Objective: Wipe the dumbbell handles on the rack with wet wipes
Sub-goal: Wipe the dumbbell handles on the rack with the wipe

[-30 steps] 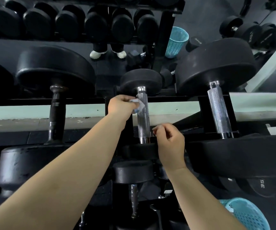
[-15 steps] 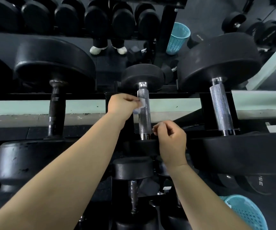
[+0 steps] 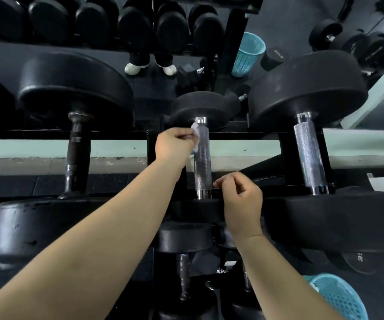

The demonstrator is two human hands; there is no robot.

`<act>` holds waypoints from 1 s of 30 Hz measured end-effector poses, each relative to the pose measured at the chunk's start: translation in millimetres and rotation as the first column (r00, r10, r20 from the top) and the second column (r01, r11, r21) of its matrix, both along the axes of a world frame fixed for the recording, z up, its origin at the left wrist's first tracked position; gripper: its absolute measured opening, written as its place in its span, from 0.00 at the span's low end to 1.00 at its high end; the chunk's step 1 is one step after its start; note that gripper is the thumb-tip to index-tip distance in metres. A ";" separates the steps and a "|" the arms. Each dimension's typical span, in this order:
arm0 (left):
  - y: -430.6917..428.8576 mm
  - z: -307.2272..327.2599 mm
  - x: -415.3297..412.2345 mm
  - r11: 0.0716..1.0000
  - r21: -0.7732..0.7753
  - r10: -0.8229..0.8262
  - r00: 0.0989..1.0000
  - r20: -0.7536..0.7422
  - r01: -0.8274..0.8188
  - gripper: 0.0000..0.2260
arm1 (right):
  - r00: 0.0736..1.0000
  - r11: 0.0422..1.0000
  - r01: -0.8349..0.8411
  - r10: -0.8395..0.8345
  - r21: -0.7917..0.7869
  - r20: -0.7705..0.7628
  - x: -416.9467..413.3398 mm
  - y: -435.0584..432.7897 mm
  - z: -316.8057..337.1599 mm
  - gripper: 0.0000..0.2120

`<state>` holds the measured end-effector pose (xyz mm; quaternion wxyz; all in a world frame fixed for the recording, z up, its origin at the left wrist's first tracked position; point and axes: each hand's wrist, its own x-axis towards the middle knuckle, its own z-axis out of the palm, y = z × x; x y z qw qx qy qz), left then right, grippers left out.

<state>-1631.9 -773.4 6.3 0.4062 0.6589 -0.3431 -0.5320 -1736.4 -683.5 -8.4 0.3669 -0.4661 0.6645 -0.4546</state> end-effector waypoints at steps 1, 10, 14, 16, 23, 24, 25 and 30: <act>3.3 -4.3 0.2 0.999 0.037 -0.006 1.000 -0.025 0.007 0.07 | 1.000 1.000 0.001 -0.001 0.000 0.000 -0.1 -0.6 -0.1 0.12; 1.9 -13.1 0.2 0.927 0.374 0.179 0.841 -0.510 0.030 0.11 | 0.999 1.000 0.007 -0.008 -0.016 -0.048 0.1 -1.8 -5.5 0.11; 1.6 -15.2 -1.2 0.956 0.289 0.115 0.849 -0.516 0.046 0.10 | 0.999 1.000 -0.007 0.006 -0.021 -0.041 -1.1 -1.2 -4.0 0.12; 11.0 -17.4 0.4 0.963 0.246 0.015 0.887 -0.462 0.112 0.11 | 0.999 0.999 -0.002 0.000 -0.047 -0.054 -1.6 -1.9 -5.5 0.13; 35.2 -19.5 9.0 0.921 0.211 -0.293 0.939 -0.180 0.328 0.19 | 0.996 0.994 -0.018 0.008 -0.110 -0.086 -0.8 -1.9 -7.6 0.23; 29.9 -17.4 8.3 0.931 0.214 -0.254 0.945 -0.206 0.297 0.18 | 0.996 0.994 -0.021 0.011 -0.108 -0.090 -0.8 -2.4 -7.4 0.23; 22.5 -15.2 6.7 0.944 0.211 -0.203 0.952 -0.230 0.252 0.17 | 0.996 0.995 -0.020 0.011 -0.098 -0.091 -0.9 -3.1 -7.1 0.21; 7.0 -12.0 3.9 0.970 0.183 -0.110 0.959 -0.261 0.161 0.17 | 0.997 0.998 -0.029 0.025 -0.057 -0.077 -2.0 -0.8 -5.2 0.17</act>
